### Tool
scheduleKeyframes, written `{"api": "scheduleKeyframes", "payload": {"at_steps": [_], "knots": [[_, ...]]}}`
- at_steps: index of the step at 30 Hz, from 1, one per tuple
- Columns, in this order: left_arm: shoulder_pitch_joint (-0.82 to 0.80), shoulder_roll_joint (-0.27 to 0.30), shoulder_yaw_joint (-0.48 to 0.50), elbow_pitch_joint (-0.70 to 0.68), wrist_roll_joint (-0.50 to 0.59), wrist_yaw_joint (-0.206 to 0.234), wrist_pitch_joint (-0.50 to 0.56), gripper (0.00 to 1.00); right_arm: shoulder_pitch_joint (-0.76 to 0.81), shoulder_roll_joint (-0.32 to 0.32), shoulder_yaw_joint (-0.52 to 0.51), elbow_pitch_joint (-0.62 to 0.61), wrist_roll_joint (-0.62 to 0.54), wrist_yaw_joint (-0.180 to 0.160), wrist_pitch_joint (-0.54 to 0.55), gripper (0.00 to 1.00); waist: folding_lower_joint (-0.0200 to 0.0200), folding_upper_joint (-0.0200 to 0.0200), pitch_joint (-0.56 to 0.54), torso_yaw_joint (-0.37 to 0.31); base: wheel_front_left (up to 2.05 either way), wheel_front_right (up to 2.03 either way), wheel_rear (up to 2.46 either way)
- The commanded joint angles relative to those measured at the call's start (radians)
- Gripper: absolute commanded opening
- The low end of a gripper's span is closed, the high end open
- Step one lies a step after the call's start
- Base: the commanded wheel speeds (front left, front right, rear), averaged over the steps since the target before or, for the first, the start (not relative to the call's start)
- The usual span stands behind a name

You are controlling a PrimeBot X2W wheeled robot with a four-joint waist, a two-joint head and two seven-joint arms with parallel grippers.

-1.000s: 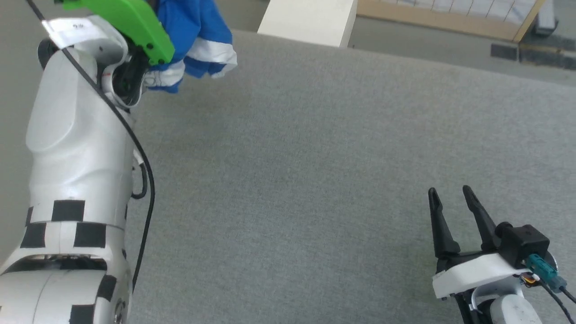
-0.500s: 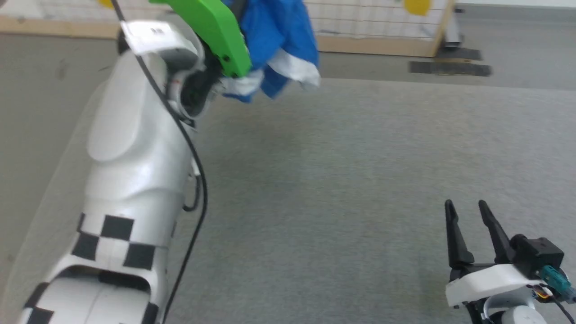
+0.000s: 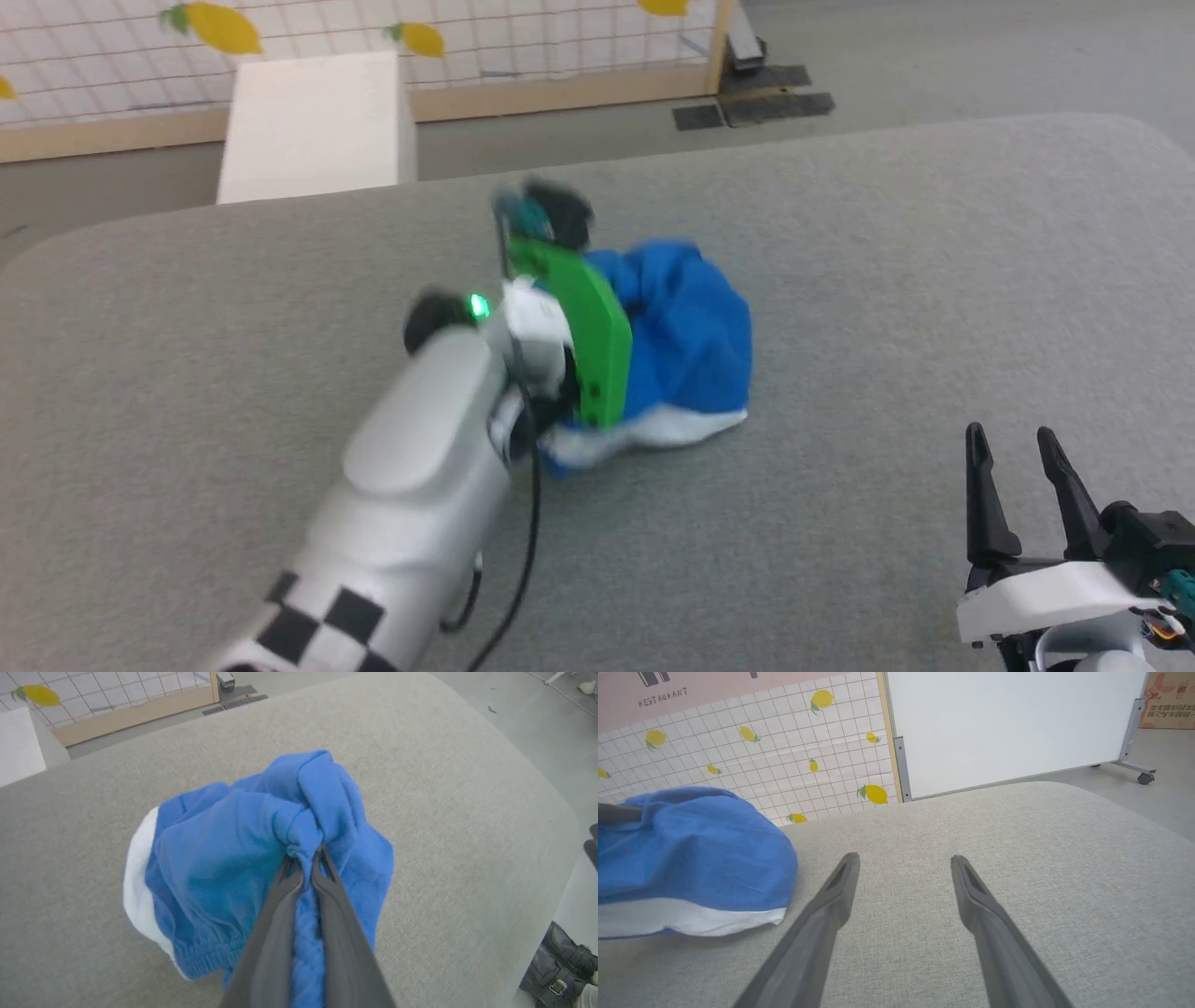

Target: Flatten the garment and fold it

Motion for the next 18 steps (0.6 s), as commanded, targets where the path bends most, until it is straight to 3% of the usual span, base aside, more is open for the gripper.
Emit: {"api": "scheduleKeyframes", "payload": {"at_steps": [1,11,12,13,18], "knots": [[0.034,0.002,-0.023,0.021,0.000,0.000,0.009,0.00,0.002,0.001,0.004,-0.006,0.005,-0.001,-0.005,1.00,0.0000,-0.0001,0.032,-0.031,0.00,0.00,0.00],[0.141,0.001,-0.108,0.138,-0.057,0.017,0.041,0.00,-0.006,0.001,0.007,-0.018,0.007,-0.001,-0.005,1.00,0.0000,-0.0001,0.058,-0.025,0.00,0.00,0.00],[0.138,0.001,-0.104,0.137,-0.067,0.018,0.032,0.34,-0.005,0.001,0.007,-0.017,0.006,-0.001,-0.005,1.00,0.0000,-0.0001,0.055,-0.020,0.00,0.00,0.00],[0.136,0.001,-0.101,0.133,-0.078,0.019,0.027,1.00,-0.003,0.001,0.006,-0.017,0.006,-0.001,-0.005,1.00,0.0000,-0.0001,0.053,-0.014,0.00,0.00,0.00],[0.110,0.001,-0.058,0.050,-0.185,0.020,-0.010,1.00,0.007,0.001,0.002,-0.008,0.005,-0.001,-0.005,1.00,0.0000,-0.0001,0.020,0.033,0.00,0.00,0.00]]}}
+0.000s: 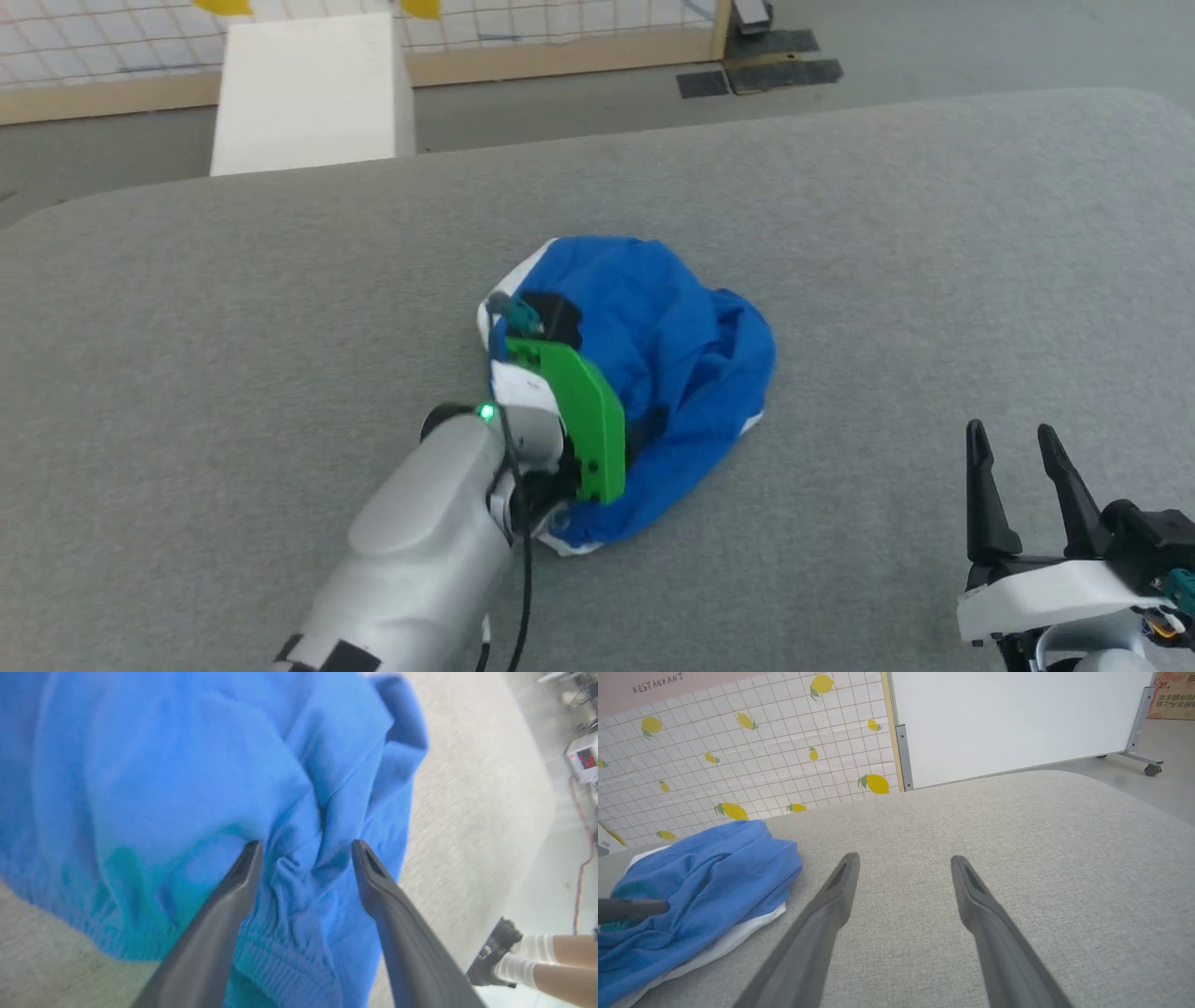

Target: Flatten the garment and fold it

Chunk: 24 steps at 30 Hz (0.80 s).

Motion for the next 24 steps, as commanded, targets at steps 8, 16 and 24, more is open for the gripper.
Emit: {"api": "scheduleKeyframes", "payload": {"at_steps": [8,16,24], "knots": [[-0.039,0.031,0.121,-0.145,-0.094,0.023,-0.131,1.00,0.024,0.001,0.009,0.003,0.003,-0.001,-0.005,1.00,0.0000,0.0000,-0.106,0.108,0.00,0.00,0.00],[0.048,0.159,0.268,-0.246,-0.033,0.059,-0.461,1.00,0.042,0.001,0.007,0.000,0.008,-0.001,-0.005,1.00,0.0000,0.0000,-0.161,0.154,0.00,0.00,0.00],[0.217,0.278,0.289,-0.314,0.101,0.131,-0.647,1.00,0.063,0.001,-0.008,-0.010,0.011,-0.001,-0.005,1.00,0.0000,0.0000,-0.172,0.167,0.00,0.00,0.00]]}}
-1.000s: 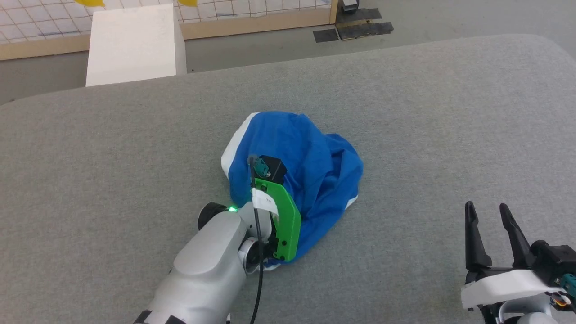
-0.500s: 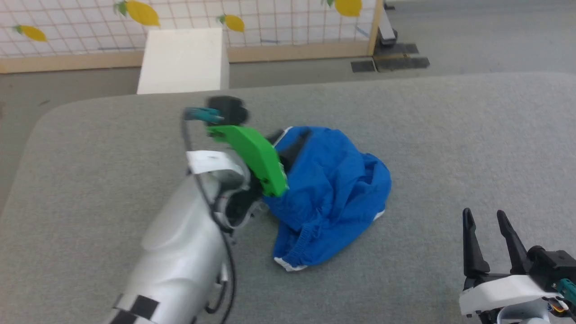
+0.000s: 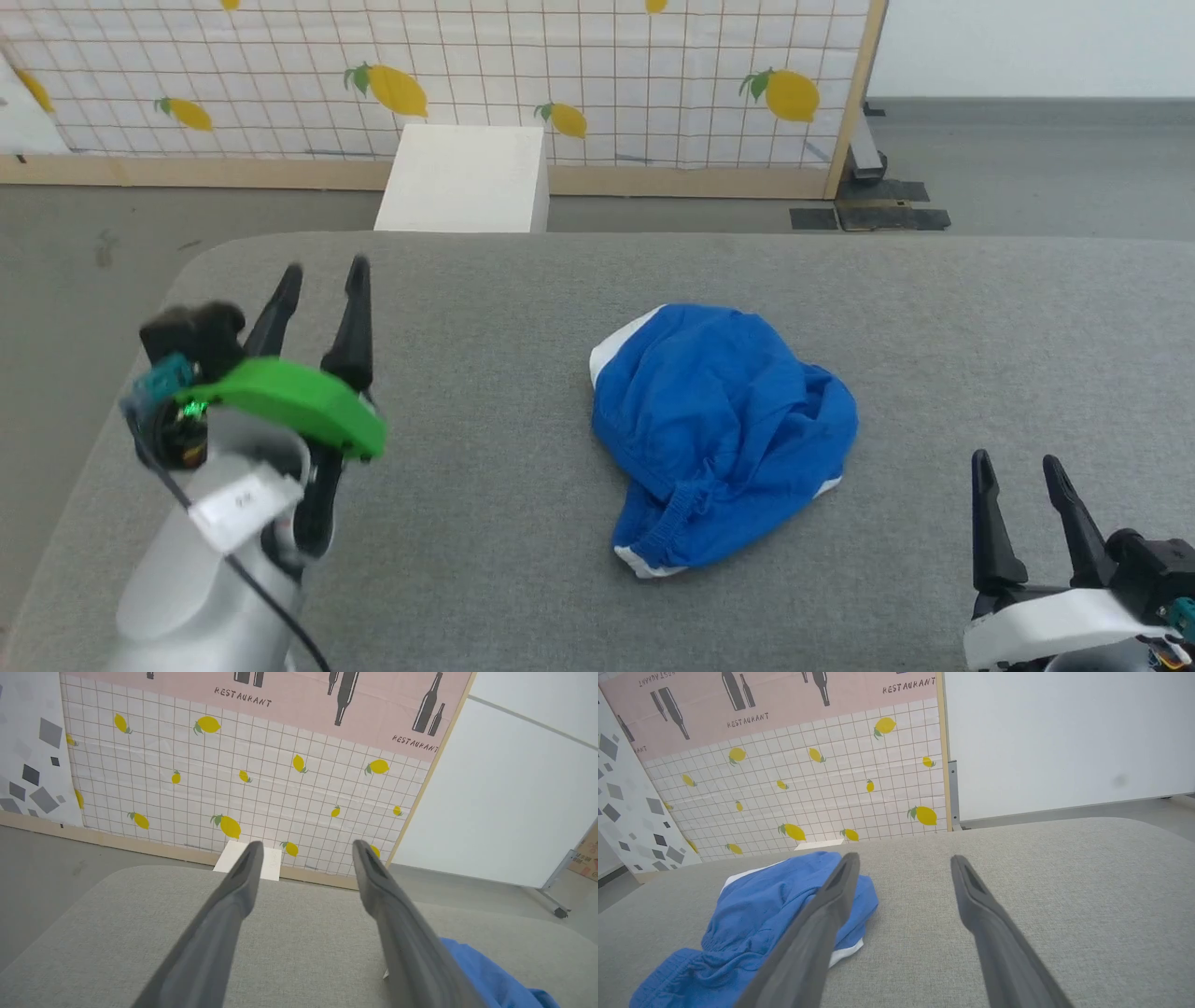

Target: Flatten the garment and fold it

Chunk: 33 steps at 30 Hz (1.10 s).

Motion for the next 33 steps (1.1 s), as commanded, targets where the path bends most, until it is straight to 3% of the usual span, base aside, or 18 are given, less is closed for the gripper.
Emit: {"api": "scheduleKeyframes", "payload": {"at_steps": [1,6,18,27,33], "knots": [[0.031,0.013,-0.007,-0.017,0.027,0.008,-0.017,1.00,0.014,0.000,-0.003,-0.004,0.007,-0.001,-0.005,1.00,0.0000,-0.0001,0.000,0.002,0.00,0.00,0.00],[0.132,0.034,-0.034,-0.063,0.074,0.028,-0.040,1.00,0.013,0.000,-0.002,-0.005,0.012,-0.001,-0.005,1.00,0.0000,-0.0001,0.007,-0.005,0.00,0.00,0.00],[0.300,0.019,-0.066,-0.097,0.081,0.051,-0.055,1.00,0.018,0.000,0.011,0.005,0.017,-0.001,-0.005,1.00,0.0000,-0.0001,0.012,-0.025,0.00,0.00,0.00],[0.315,0.015,-0.066,-0.113,0.075,0.058,-0.057,1.00,0.010,0.000,0.018,0.022,0.009,-0.001,0.000,1.00,0.0000,-0.0001,0.023,-0.023,0.00,0.00,0.00],[0.305,0.017,-0.070,-0.128,0.078,0.062,-0.053,1.00,-0.059,0.000,0.012,0.031,-0.019,-0.001,0.074,1.00,0.0000,-0.0001,0.041,-0.021,0.00,0.00,0.00]]}}
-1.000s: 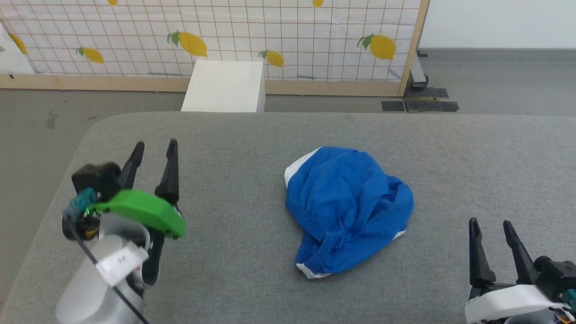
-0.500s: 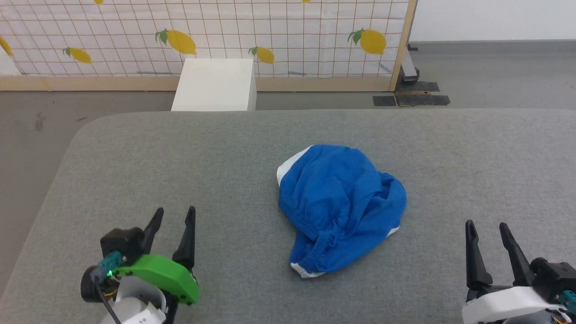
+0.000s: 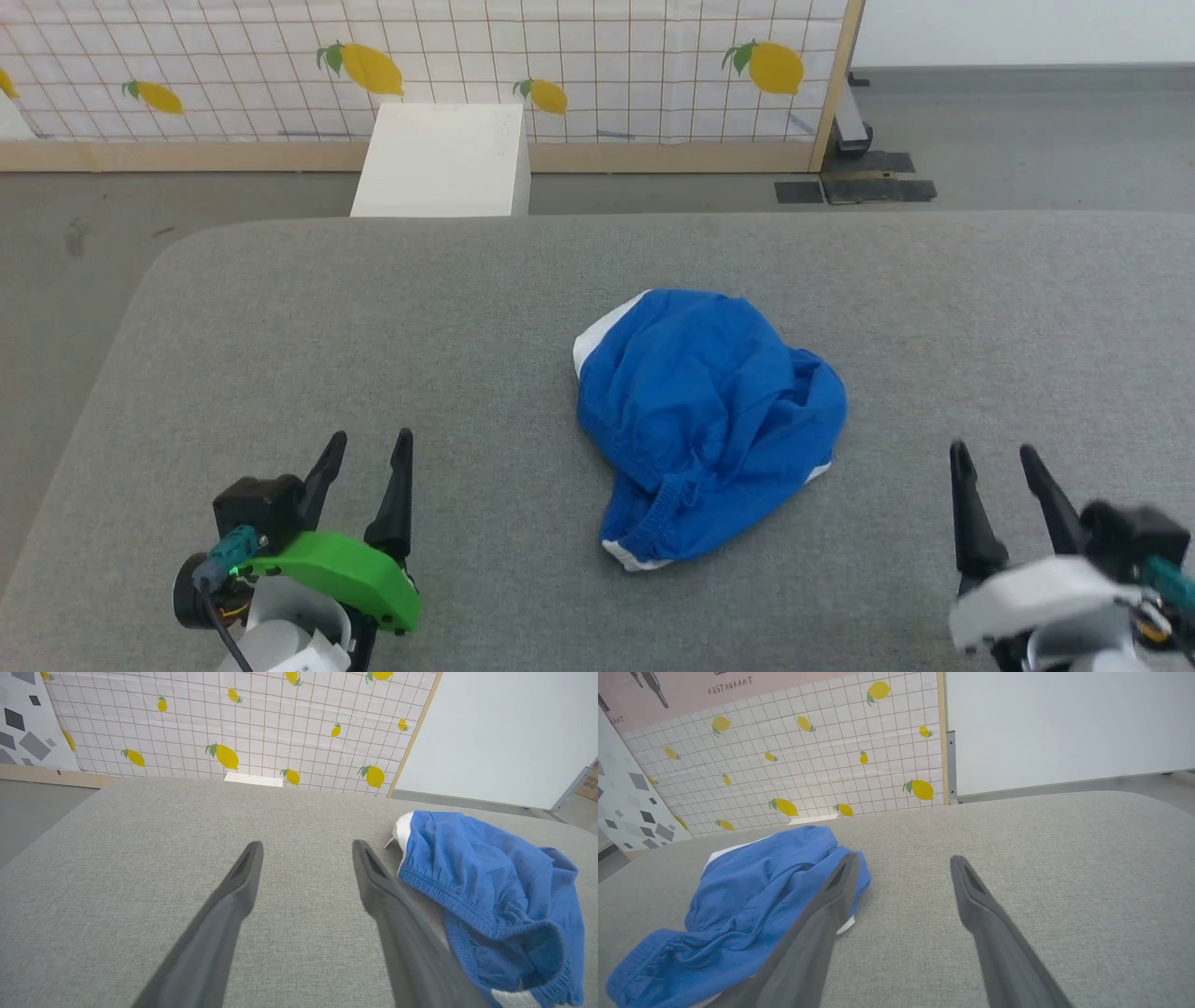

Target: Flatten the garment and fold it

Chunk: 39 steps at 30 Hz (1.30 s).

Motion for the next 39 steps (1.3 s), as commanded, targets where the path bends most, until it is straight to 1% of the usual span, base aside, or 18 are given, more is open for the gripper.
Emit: {"api": "scheduleKeyframes", "payload": {"at_steps": [1,6,8,16,22,26,30,31,32,34,39], "knots": [[-0.003,-0.001,0.000,-0.008,-0.002,0.008,-0.003,1.00,-0.045,0.000,-0.003,0.002,-0.010,-0.001,0.032,1.00,0.0000,0.0000,0.014,0.003,0.00,0.00,0.00],[-0.031,0.002,-0.002,-0.030,0.003,0.010,0.000,1.00,-0.190,-0.001,0.001,0.024,-0.050,-0.001,0.199,1.00,0.0000,0.0000,0.055,0.015,0.00,0.00,0.00],[-0.045,0.003,-0.002,-0.039,0.006,0.010,0.001,1.00,-0.261,-0.008,0.011,0.047,-0.065,-0.001,0.291,1.00,0.0000,0.0000,0.078,0.023,0.00,0.00,0.00],[-0.092,0.008,0.004,-0.072,0.012,0.011,0.001,1.00,-0.549,-0.099,0.141,0.192,-0.056,-0.001,0.658,1.00,0.0000,0.0000,0.188,0.059,0.00,0.00,0.00],[-0.114,0.006,0.007,-0.075,0.011,0.009,-0.002,1.00,-0.664,-0.146,0.277,0.295,-0.011,-0.001,0.888,1.00,0.0000,0.0000,0.242,0.081,0.00,0.00,0.00],[-0.125,0.002,0.007,-0.069,0.010,0.005,-0.005,1.00,-0.687,-0.167,0.346,0.341,0.013,-0.001,0.974,1.00,0.0000,0.0000,0.258,0.093,0.00,0.00,0.00],[-0.131,-0.004,0.007,-0.060,0.009,0.004,-0.008,1.00,-0.683,-0.178,0.396,0.361,0.053,-0.001,1.018,1.00,0.0000,0.0000,0.260,0.098,0.00,0.00,0.00],[-0.131,-0.005,0.007,-0.058,0.009,0.004,-0.008,1.00,-0.682,-0.181,0.403,0.362,0.061,-0.001,1.023,0.88,0.0000,0.0000,0.259,0.098,0.00,0.00,0.00],[-0.131,-0.006,0.007,-0.056,0.008,0.004,-0.009,1.00,-0.681,-0.184,0.408,0.363,0.069,-0.001,1.024,0.39,0.0000,0.0000,0.256,0.097,0.00,0.00,0.00],[-0.129,-0.006,0.008,-0.051,0.007,0.003,-0.010,1.00,-0.679,-0.190,0.413,0.360,0.083,-0.001,1.012,0.00,0.0000,0.0000,0.250,0.093,0.00,0.00,0.00],[-0.128,-0.004,0.010,-0.042,0.006,0.001,-0.011,1.00,-0.689,-0.202,0.399,0.340,0.105,-0.001,0.937,0.00,0.0000,0.0000,0.219,0.072,0.00,0.00,0.00]]}}
